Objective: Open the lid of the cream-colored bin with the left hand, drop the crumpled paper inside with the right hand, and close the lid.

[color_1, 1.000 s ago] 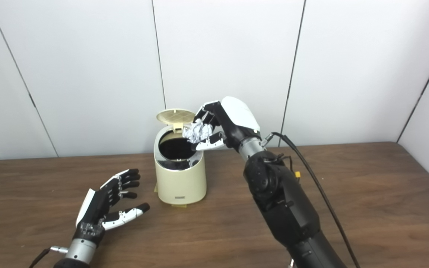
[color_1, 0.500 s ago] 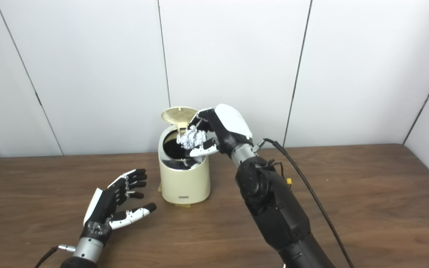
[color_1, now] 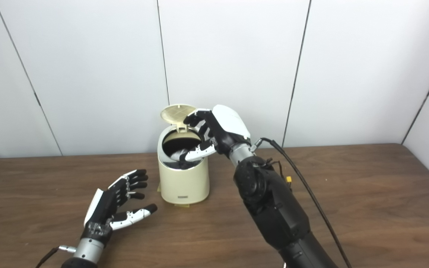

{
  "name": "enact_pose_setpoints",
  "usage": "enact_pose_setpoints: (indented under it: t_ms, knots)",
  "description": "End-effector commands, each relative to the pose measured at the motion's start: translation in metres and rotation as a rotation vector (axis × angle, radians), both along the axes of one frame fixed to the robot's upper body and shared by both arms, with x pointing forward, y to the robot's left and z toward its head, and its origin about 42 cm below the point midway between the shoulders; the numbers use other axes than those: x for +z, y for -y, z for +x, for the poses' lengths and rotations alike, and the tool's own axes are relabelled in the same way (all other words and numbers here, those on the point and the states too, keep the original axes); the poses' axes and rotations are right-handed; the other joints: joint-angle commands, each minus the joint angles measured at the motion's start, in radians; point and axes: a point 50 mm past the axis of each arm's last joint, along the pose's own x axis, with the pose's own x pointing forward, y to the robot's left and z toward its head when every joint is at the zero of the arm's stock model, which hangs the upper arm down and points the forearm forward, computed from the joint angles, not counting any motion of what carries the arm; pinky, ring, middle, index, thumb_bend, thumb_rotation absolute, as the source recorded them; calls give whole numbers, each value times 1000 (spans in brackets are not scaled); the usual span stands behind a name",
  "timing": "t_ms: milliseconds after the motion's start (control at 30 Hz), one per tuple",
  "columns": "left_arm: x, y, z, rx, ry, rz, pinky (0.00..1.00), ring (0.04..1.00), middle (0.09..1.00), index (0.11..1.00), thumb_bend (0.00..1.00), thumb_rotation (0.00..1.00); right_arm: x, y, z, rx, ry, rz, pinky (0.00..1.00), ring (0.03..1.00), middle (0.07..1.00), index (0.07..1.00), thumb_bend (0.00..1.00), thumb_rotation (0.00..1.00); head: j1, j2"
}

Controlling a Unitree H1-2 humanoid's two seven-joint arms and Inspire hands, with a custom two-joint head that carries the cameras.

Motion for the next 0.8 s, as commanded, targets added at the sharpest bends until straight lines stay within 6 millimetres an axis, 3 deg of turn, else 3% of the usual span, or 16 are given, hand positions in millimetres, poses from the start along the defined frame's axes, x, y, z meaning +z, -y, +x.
enact_pose_setpoints:
  t_ms: [0,400,600,767]
  knots:
    - [-5,5,-4,3,5,-14,665,772,798,838,711,50,18,-3,1,20,31,-3,498,661,756,691,943,222,-1,1]
    - [-4,5,-4,4,1,-22,683,777,797,837,713,53,21,8,-10,35,36,-4,483,650,751,694,922,229,1,4]
    - [-4,6,-4,0,0,-25,664,773,798,836,710,53,16,31,-29,56,132,152,439,573,668,638,911,158,1,5]
    - [-4,4,-4,0,2,-33,681,780,798,832,718,60,4,56,-47,104,150,379,438,565,670,666,881,66,6,7]
